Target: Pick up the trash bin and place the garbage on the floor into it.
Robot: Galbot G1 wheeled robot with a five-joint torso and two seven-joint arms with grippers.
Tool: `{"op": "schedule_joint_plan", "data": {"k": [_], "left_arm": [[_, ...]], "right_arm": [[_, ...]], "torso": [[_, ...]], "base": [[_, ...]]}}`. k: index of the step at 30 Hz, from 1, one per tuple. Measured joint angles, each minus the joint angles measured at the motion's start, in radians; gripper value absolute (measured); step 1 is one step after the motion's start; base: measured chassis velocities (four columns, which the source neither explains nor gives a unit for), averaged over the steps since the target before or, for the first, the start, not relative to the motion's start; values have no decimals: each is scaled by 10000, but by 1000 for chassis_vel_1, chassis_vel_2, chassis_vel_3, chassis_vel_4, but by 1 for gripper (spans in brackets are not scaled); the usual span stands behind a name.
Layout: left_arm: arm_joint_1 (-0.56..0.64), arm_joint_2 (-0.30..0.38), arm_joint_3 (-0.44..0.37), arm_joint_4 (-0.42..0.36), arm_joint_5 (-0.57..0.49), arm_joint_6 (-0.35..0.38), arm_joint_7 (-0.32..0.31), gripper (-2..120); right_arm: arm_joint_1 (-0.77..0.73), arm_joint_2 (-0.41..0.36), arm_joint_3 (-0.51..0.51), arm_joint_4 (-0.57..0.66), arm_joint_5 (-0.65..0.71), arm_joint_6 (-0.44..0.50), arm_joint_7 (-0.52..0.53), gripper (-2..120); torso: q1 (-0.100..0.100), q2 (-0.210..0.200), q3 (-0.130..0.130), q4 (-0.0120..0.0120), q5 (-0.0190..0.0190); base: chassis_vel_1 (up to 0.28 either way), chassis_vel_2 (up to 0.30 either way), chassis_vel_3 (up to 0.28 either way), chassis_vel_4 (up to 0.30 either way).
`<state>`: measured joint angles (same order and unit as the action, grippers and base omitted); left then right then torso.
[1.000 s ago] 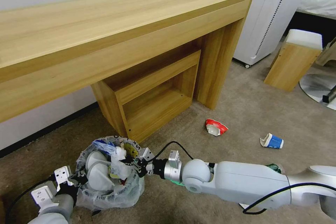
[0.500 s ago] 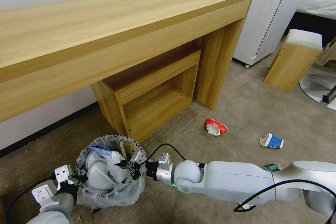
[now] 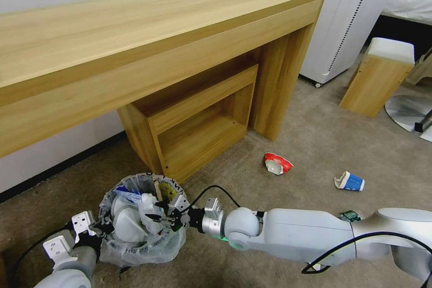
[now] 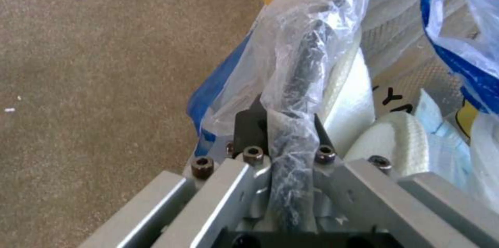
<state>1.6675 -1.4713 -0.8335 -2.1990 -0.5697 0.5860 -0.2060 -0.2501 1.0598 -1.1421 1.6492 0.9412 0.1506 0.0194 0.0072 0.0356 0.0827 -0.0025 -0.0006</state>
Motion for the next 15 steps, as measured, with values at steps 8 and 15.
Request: {"op": "schedule_joint_plan", "data": {"k": [8, 15], "left_arm": [[-8, 3, 7, 26, 0, 1, -5, 1], [23, -12, 24, -36, 14, 1, -9, 1]], "right_arm": [[-71, -181, 137, 484, -43, -158, 311, 85], [-142, -508, 68, 903, -56, -419, 618, 100]], "torso": [[0, 0, 0, 0, 0], [-1, 0, 0, 0, 1]], "base": [[0, 0, 0, 0], [0, 0, 0, 0]]}}
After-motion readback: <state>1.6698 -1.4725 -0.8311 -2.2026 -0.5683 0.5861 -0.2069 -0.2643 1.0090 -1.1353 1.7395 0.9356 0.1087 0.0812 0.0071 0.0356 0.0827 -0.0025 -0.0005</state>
